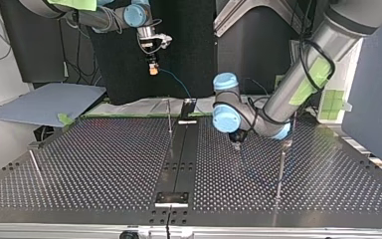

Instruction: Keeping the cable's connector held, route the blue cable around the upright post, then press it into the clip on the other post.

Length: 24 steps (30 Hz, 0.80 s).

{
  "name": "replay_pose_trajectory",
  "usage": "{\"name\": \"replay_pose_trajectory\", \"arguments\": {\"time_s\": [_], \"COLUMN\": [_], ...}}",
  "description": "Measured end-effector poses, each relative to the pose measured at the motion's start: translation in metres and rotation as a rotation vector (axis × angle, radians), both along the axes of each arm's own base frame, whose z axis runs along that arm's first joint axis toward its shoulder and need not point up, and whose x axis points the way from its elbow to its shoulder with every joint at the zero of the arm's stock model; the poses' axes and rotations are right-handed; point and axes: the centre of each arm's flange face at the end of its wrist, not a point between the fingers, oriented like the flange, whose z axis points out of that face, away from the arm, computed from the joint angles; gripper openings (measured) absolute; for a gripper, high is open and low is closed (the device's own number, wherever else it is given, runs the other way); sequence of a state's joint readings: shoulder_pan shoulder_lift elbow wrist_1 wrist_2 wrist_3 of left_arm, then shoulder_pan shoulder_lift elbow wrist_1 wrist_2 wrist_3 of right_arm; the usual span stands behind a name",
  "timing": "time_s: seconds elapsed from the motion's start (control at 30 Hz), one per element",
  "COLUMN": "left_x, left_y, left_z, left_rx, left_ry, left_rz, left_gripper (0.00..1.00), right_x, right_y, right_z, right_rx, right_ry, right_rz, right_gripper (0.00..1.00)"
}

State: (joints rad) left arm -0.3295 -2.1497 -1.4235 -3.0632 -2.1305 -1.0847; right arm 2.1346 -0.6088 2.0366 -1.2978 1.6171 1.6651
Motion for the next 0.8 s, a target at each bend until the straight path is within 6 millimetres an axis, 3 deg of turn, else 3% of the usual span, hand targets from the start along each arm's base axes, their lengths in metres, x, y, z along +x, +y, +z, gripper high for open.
{"name": "replay_pose_trajectory", "arguments": {"time_s": [0.13, 0.37, 0.63, 0.8], "left_x": [0.000, -0.002, -0.014, -0.018], "left_y": [0.003, 0.002, -0.015, -0.025], "left_z": [-0.015, -0.024, -0.069, -0.084], "left_rx": [0.025, 0.031, 0.056, 0.040], "left_ry": [0.025, 0.046, 0.145, 0.166], "left_rz": [0.031, 0.041, 0.005, -0.020], "left_gripper": [0.98, 0.98, 0.98, 0.98], "right_x": [0.000, 0.001, 0.001, 0.001], "right_y": [0.000, 0.001, 0.001, 0.001], "right_z": [0.000, 0.000, 0.000, 0.000], "right_rx": [0.000, 0.001, 0.000, -0.001], "right_ry": [-0.001, -0.002, -0.002, -0.001], "right_rz": [0.001, 0.002, 0.002, 0.002], "right_gripper": [0.00, 0.00, 0.00, 0.00]}}
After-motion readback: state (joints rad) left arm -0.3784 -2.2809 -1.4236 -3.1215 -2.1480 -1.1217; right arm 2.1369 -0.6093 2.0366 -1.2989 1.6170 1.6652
